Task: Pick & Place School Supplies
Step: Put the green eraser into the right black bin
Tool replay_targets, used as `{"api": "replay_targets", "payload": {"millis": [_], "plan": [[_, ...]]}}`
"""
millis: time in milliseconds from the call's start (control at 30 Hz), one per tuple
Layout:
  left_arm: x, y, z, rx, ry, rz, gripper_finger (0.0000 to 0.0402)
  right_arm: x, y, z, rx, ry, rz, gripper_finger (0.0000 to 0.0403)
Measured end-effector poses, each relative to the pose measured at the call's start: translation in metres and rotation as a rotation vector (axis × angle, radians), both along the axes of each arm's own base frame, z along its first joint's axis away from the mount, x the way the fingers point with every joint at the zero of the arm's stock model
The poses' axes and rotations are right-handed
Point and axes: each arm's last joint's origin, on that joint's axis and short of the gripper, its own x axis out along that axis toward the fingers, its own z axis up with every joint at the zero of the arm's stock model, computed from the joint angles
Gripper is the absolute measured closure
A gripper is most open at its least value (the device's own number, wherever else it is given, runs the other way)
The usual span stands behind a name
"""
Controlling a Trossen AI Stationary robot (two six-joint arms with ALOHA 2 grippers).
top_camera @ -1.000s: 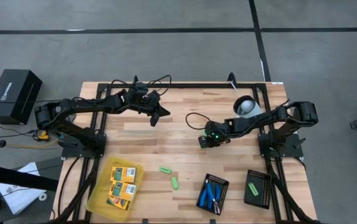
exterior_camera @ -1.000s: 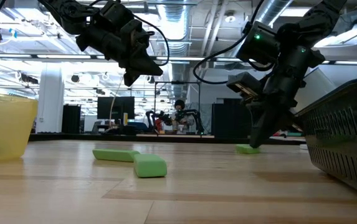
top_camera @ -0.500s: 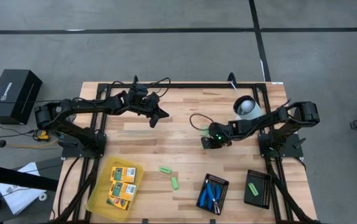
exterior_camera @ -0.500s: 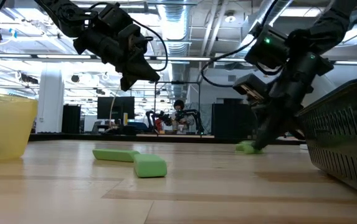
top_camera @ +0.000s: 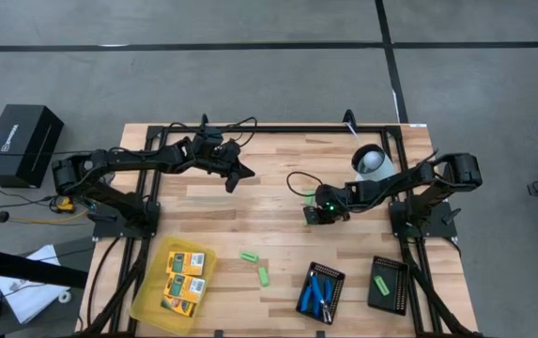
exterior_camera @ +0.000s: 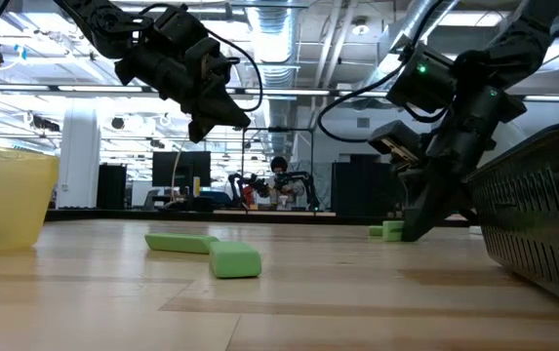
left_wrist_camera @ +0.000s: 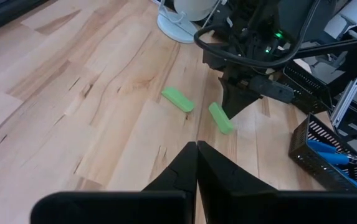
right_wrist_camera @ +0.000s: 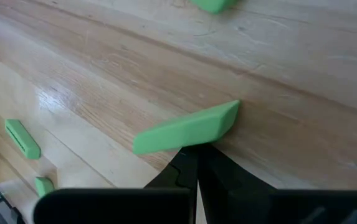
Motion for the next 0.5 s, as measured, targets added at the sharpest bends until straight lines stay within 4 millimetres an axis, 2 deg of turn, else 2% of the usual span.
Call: {"api": "replay_targets", "payload": {"millis": [167, 500], "plan": [[0.000, 0.000, 0.000, 0.000, 0.000, 0.000, 0.0400, 0.000, 0.013, 0.000, 0.020, 0.004, 0.051, 0.0403], [0.000, 0.000, 0.001, 0.004, -0.006, -0.001, 0.0400, -0.014, 0.074, 0.010, 0.134, 0.026, 0.114, 0.0403]]}}
